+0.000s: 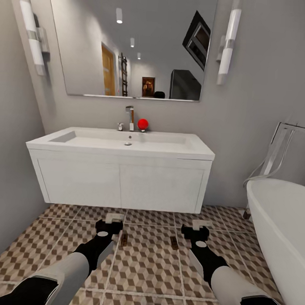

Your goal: Take the four mousetraps from the cabinet in the bathroom and place them on the bathroom floor. Make sure all four end up on the same floor surface, and ensure that at least two of them are either under or directly next to the same bathroom sink.

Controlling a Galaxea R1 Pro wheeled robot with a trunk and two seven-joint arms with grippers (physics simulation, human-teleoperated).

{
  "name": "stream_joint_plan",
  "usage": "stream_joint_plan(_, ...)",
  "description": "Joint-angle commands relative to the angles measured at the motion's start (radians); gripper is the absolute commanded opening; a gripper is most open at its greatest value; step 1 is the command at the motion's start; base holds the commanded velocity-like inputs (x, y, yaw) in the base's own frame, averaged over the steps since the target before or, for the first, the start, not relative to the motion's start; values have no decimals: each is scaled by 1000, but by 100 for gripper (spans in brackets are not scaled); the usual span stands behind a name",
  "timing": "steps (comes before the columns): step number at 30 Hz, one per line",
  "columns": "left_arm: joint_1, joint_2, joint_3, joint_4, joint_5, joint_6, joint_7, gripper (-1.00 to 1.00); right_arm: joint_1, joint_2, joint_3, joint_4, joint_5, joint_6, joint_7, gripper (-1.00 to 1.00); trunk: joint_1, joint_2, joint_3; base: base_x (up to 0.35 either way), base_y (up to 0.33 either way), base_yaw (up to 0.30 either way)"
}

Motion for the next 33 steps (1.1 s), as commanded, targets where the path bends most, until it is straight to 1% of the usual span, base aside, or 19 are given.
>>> stream_joint_plan(1,-1,0,-7,1,-4,-1,7,100,-1,0,8,1,-1,-1,-8,100,-4,7,2,0,0,0)
stream_joint_plan(29,-1,1,-7,2,-1,0,6,100,-1,-1,8,2,-2,0,-8,100,-111,203,90,0,0,0)
stream_joint_plan(33,-1,1,-5,20,1,-1,6,100,-1,-1,8,4,-4,1,-5,100,-127,231,102,0,0,0)
